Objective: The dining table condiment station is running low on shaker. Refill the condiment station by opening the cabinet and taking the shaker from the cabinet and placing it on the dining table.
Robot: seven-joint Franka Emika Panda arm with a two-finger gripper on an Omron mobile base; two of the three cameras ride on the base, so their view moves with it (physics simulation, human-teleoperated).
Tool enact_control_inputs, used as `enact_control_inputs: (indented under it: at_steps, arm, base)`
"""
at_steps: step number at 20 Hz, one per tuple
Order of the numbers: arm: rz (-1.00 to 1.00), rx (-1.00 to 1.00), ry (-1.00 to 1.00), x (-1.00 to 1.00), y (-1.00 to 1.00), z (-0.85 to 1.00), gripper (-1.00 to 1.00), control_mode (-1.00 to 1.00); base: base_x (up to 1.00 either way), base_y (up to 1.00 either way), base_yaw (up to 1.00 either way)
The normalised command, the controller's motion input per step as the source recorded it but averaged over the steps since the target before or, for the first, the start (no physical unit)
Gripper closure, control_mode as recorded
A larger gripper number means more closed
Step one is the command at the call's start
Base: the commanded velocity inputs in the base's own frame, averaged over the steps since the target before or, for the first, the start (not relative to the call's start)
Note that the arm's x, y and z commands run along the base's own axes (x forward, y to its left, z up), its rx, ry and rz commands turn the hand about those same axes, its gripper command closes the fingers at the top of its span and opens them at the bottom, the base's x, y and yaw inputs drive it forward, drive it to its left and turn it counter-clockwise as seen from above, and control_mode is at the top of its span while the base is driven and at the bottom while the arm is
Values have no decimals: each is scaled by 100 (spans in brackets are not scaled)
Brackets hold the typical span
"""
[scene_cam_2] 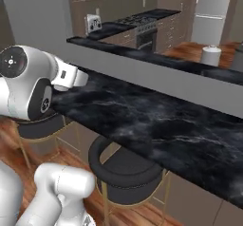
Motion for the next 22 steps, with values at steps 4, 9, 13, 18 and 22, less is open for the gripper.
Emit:
enact_control_inputs:
  at_steps: [4,9,13,18,22]
  arm:
    - [0,0,0,0,0,0,100,100]
    - [0,0,0,0,0,0,100,100]
    - [0,0,0,0,0,0,100,100]
    - [0,0,0,0,0,0,100,100]
    - [0,0,0,0,0,0,100,100]
  base:
    - [25,99,-42]
    - [-12,99,-28]
    - [-8,100,-24]
    - [36,82,-29]
    - [78,47,-28]
